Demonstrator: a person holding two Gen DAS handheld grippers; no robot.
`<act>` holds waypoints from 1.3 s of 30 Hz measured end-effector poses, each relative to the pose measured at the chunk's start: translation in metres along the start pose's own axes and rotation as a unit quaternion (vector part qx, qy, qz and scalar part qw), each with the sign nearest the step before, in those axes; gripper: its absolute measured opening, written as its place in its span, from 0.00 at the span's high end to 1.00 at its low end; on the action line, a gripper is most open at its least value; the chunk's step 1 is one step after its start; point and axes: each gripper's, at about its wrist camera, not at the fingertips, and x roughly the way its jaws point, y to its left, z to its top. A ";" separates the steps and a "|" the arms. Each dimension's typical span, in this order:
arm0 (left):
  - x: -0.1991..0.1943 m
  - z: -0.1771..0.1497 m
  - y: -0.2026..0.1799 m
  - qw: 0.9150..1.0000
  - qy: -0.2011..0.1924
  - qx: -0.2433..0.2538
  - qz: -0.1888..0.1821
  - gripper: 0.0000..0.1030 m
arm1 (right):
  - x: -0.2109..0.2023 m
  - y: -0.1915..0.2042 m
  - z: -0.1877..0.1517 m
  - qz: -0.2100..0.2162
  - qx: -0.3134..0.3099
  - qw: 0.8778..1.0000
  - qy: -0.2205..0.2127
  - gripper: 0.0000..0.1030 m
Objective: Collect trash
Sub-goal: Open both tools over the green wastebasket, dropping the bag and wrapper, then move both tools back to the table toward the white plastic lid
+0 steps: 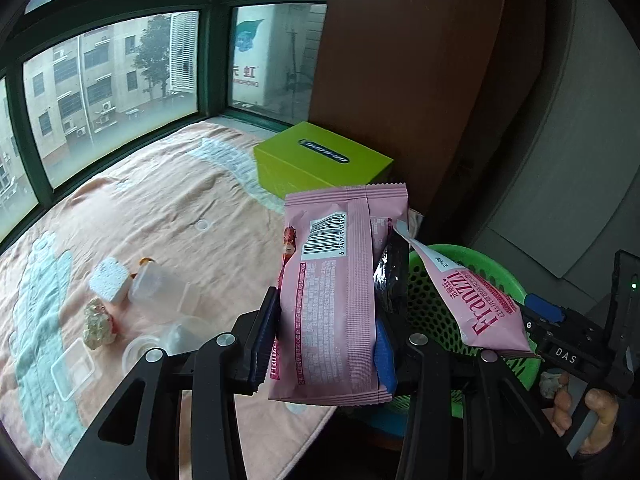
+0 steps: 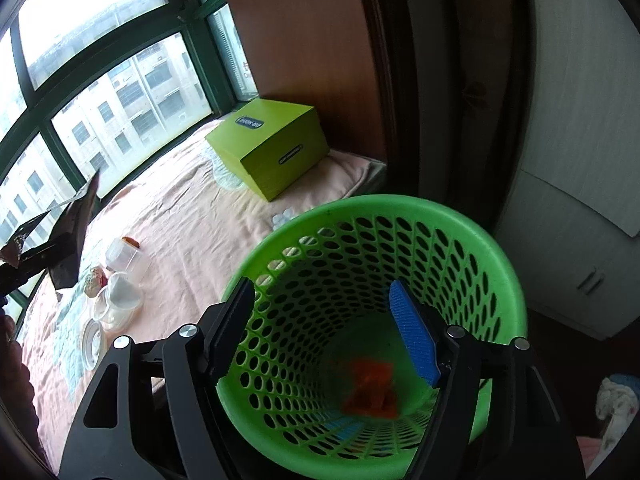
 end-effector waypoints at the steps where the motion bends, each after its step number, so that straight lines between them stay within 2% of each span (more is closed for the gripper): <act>1: 0.004 0.002 -0.008 1.000 0.003 0.006 -0.008 0.60 | -0.003 -0.003 0.001 -0.002 0.001 1.000 -0.004 0.28; 11: 0.043 -0.003 -0.080 0.995 0.046 0.067 -0.049 0.59 | -0.033 -0.033 -0.001 -0.022 0.025 0.999 -0.034 0.25; 15: 0.051 -0.007 -0.102 0.993 0.055 0.081 -0.062 0.47 | -0.037 -0.043 -0.002 -0.026 0.035 0.998 -0.036 0.25; 17: 0.053 -0.008 -0.110 0.992 0.057 0.084 -0.073 0.44 | -0.037 -0.047 -0.003 -0.027 0.039 0.998 -0.036 0.25; 19: 0.054 -0.010 -0.114 0.992 0.058 0.084 -0.073 0.31 | -0.038 -0.050 -0.003 -0.029 0.043 0.998 -0.037 0.25; 21: 0.053 -0.012 -0.116 0.992 0.056 0.082 -0.081 0.31 | -0.039 -0.053 -0.004 -0.027 0.045 0.998 -0.038 0.25; 23: 0.051 -0.013 -0.115 0.992 0.056 0.080 -0.079 0.25 | -0.039 -0.053 -0.004 -0.028 0.046 0.998 -0.038 0.25; 30: 0.040 -0.014 -0.088 0.996 0.047 0.049 -0.059 0.23 | -0.039 -0.040 -0.002 -0.013 0.034 0.999 -0.039 0.23; 39: 0.011 -0.024 -0.021 0.999 0.030 -0.009 0.013 0.22 | -0.028 0.001 0.004 0.021 -0.002 0.999 -0.030 0.21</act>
